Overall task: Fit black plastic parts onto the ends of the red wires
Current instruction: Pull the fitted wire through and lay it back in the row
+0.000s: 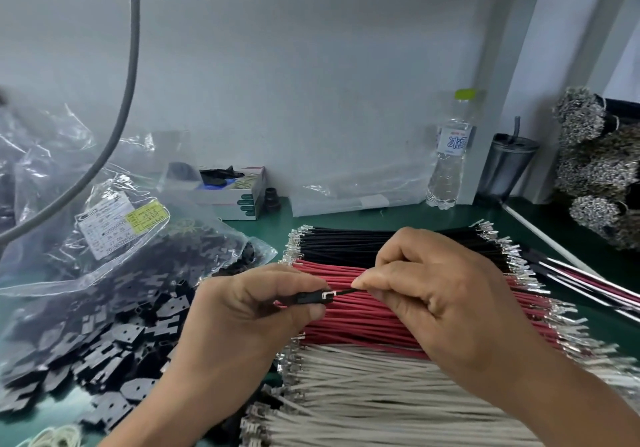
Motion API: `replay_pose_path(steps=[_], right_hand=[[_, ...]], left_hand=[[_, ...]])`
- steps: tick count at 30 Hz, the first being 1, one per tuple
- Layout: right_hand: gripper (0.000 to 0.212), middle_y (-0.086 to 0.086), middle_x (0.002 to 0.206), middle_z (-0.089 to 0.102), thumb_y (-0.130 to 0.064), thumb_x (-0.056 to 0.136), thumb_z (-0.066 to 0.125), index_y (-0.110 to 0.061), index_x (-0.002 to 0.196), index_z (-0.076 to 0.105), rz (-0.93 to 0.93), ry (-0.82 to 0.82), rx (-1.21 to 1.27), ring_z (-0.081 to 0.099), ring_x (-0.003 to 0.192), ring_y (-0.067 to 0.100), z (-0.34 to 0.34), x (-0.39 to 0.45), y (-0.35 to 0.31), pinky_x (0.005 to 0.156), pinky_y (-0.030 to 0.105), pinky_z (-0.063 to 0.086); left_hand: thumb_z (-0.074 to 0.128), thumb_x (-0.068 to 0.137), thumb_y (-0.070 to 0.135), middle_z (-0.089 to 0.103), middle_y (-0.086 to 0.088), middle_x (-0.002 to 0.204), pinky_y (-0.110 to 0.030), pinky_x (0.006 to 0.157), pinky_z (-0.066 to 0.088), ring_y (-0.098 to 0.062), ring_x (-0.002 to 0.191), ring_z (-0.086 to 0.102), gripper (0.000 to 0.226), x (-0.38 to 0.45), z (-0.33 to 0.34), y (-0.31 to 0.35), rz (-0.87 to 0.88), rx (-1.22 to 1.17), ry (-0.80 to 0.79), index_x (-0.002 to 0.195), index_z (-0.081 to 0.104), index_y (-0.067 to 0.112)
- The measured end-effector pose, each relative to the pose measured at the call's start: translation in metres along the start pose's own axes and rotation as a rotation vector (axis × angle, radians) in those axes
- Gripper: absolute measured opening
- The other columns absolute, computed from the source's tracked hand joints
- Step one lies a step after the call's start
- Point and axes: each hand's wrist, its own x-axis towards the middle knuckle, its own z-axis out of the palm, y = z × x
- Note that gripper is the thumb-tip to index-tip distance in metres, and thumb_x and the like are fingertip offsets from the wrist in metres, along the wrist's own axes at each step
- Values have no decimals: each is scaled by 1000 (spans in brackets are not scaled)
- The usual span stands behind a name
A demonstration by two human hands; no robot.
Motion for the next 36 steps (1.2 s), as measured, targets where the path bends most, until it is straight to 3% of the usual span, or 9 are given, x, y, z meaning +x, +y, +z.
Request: replay_pose_path(steps=[3,7,12,21,28,30,34,36], right_hand=[[14,-15,84,57,-28,93,65,-25,98,78,-6,9,-13,55,76,5,5,-1,-4,59,26,50],[16,-9,87,56,-10,90,75,-20,102,75,-63,-7,-135,53,76,12,15,-3,-7,54,33,49],[14,-17,89,55,-32,94,64,-24,97,74,-24,25,-7,54,80,3,13,-3,-5,65,23,48],[13,-15,85,57,-27,91,65,-19,91,75,-2,67,49,57,77,5,21,-2,-8,63,26,51],[18,-11,85,54,-27,96,60,-16,91,74,-29,66,60,53,75,6,28,-1,-12,62,26,49],[11,-9,84,56,-23,94,67,-16,93,76,-44,72,-3,55,76,9,25,2,-11,60,30,50],[8,-2,91,62,-17,92,73,-15,98,78,-88,258,-215,54,88,18,11,8,-7,70,30,47],[8,-6,90,61,-22,90,73,-19,96,77,-106,193,-200,52,85,15,11,9,-12,67,29,47]], left_hand=[[85,63,22,80,-3,85,-23,69,60,-21,75,75,22,-1,0,1,-13,35,7,82,85,31],[86,63,18,80,1,81,-18,62,56,-13,67,72,24,-2,1,1,-27,101,9,81,84,35],[86,63,24,79,3,77,-16,60,55,-8,63,72,25,-1,2,0,-39,73,41,84,84,38],[85,64,17,80,3,76,-16,63,57,-14,67,76,27,-5,3,0,-30,71,43,84,84,35],[84,62,24,78,10,73,-11,60,55,-3,62,72,30,-6,6,5,-5,130,68,84,82,44],[83,63,25,78,8,72,-16,60,58,-7,63,74,29,-6,6,6,-22,99,77,84,82,46],[82,73,14,79,-3,74,-20,54,57,-20,63,76,25,1,1,2,-53,5,194,88,83,33],[83,74,13,79,-5,75,-22,50,56,-20,61,74,22,4,-5,2,-83,-43,276,88,83,29]])
